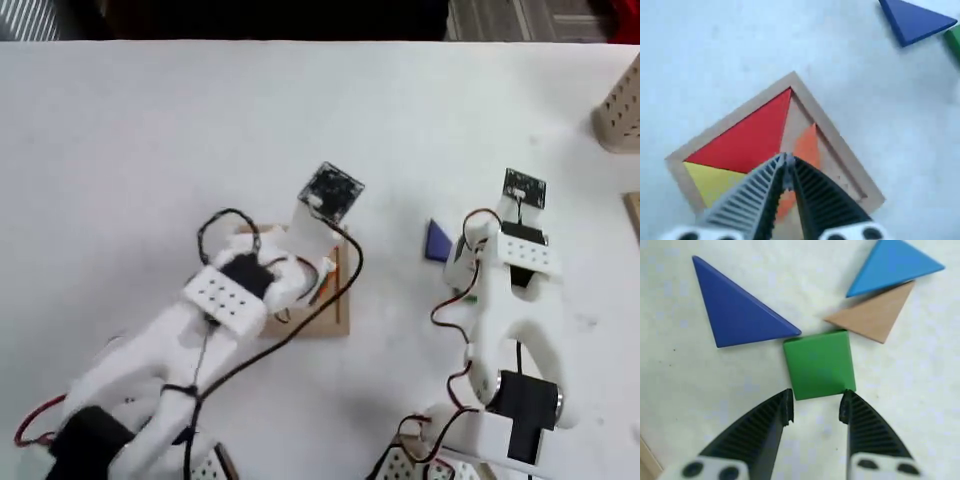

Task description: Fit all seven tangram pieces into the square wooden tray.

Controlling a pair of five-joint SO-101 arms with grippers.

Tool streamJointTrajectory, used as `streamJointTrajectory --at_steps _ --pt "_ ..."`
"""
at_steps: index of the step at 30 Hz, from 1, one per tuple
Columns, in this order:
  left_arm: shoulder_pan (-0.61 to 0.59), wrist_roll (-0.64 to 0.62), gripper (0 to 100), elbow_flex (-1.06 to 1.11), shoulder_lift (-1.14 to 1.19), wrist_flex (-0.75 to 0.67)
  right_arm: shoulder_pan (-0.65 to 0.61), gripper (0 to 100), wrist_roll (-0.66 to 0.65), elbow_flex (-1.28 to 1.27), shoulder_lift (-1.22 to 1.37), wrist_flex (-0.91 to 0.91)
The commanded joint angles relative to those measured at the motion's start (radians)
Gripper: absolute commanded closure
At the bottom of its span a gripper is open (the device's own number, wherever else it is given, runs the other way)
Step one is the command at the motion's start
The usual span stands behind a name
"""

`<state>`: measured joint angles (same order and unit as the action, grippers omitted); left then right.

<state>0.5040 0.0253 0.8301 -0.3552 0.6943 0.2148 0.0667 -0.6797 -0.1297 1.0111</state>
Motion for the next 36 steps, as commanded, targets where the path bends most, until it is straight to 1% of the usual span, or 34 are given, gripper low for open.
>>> streamJointTrajectory --at_steps 1,5,7,9,17,29,36 --pt "0.058 -0.112 98 -0.087 0.173 -0.170 -0.010 84.4 -0.009 0.034 -0.004 -0.008" --pt "0.045 -0.207 98 -0.120 0.371 -0.341 -0.010 84.4 -0.009 0.034 -0.004 -0.008" --pt "0.045 -0.216 98 -0.137 0.447 -0.376 -0.010 84.4 -0.009 0.034 -0.004 -0.008" --pt "0.044 -0.216 98 -0.152 0.467 -0.370 -0.010 84.4 -0.009 0.034 -0.004 -0.008" --pt "0.045 -0.216 98 -0.087 0.407 -0.348 -0.010 84.4 -0.009 0.034 -0.004 -0.008" --pt "0.044 -0.215 98 0.201 0.105 -0.350 -0.010 84.4 -0.009 0.034 -0.004 -0.008" --pt "0.044 -0.218 98 0.258 0.056 -0.350 -0.010 84.4 -0.009 0.034 -0.004 -0.008"
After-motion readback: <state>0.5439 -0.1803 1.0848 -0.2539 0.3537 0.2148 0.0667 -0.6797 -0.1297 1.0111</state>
